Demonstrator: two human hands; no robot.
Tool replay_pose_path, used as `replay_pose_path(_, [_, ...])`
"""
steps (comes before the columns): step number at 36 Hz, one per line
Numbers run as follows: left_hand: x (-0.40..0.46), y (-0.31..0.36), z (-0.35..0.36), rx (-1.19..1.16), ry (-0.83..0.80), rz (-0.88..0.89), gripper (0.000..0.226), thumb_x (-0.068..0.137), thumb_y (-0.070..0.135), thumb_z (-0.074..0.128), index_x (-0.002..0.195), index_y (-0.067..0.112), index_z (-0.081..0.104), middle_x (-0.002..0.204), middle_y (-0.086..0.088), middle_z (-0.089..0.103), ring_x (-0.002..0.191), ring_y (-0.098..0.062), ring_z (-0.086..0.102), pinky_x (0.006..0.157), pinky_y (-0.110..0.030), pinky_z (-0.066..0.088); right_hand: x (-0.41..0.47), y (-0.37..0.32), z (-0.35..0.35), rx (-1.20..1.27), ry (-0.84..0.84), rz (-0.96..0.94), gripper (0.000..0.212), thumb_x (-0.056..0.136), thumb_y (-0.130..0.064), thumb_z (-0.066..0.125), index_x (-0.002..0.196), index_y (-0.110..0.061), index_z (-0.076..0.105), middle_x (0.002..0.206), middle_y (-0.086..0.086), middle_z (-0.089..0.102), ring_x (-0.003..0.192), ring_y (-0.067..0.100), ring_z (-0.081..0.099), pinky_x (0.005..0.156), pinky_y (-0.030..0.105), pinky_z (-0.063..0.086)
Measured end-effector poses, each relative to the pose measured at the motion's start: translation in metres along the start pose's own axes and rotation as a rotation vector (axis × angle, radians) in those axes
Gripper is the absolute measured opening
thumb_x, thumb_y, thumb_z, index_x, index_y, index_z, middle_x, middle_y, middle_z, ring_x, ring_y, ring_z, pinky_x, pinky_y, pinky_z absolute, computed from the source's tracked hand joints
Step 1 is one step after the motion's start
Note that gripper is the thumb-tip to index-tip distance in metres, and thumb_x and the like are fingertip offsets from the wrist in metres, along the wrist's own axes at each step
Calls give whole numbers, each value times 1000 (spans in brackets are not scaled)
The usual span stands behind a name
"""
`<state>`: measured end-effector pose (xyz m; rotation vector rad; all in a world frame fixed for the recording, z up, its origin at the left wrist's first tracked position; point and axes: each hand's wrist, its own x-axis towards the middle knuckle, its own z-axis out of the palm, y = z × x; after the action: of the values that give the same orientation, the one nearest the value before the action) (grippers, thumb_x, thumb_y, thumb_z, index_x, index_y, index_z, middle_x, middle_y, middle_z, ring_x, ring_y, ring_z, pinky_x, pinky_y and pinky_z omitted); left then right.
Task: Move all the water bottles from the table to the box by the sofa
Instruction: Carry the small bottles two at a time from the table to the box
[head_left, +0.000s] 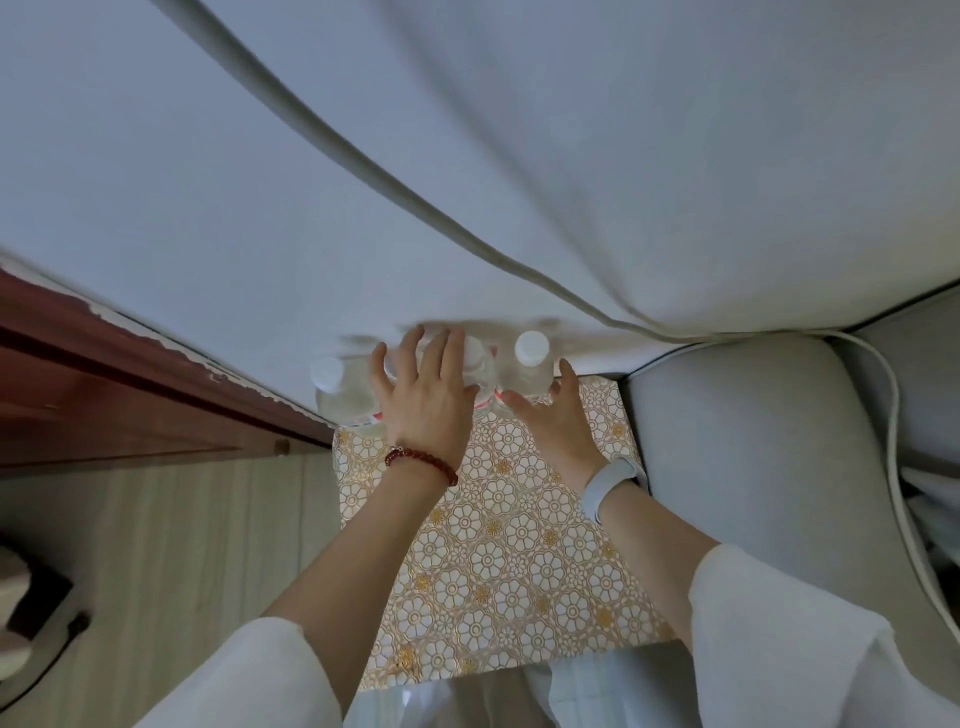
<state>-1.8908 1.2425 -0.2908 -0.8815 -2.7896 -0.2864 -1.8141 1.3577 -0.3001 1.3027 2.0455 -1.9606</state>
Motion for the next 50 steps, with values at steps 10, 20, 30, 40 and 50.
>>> replay_pose_path(10, [-86, -22, -67, -384, -164, -426, 49, 83, 28, 61, 129, 14, 48, 132, -9, 51, 125, -30, 44, 105, -53, 28, -89, -19, 7, -268, -210, 115, 40, 92, -23, 49, 130, -12, 43, 126, 4, 53, 92, 15, 56, 69, 22, 46])
replay_pose_path(20, [-231, -141, -211, -357, -23, -904, 37, 88, 23, 54, 122, 9, 52, 119, -16, 54, 112, -36, 47, 90, -47, 43, -231, -69, 135, -630, -648, -324, 28, 95, -25, 44, 119, -15, 54, 119, 0, 58, 98, 6, 50, 68, 7, 36])
replay_pose_path(30, [-551, -242, -375, -103, 328, -1262, 35, 86, 23, 56, 119, 12, 56, 118, -13, 60, 113, -34, 52, 91, -45, 44, -513, -20, 323, -768, -1077, -697, 25, 92, -19, 47, 113, -12, 58, 106, 6, 62, 94, 12, 55, 81, 17, 44])
replay_pose_path(40, [-913, -214, -478, 34, 574, -1838, 37, 88, 27, 56, 120, 9, 56, 119, -15, 58, 112, -33, 52, 95, -43, 44, -830, 136, 447, -1009, -1588, -1001, 30, 91, -20, 50, 120, -12, 56, 116, 11, 61, 110, 22, 55, 95, 27, 38])
replay_pose_path(50, [-1120, -153, -517, 79, 832, -2244, 34, 89, 26, 54, 119, 10, 57, 121, -10, 59, 116, -25, 52, 99, -41, 42, -1053, 280, 501, -1172, -2076, -1199, 30, 93, -19, 47, 121, -10, 54, 120, 10, 60, 112, 22, 55, 94, 28, 39])
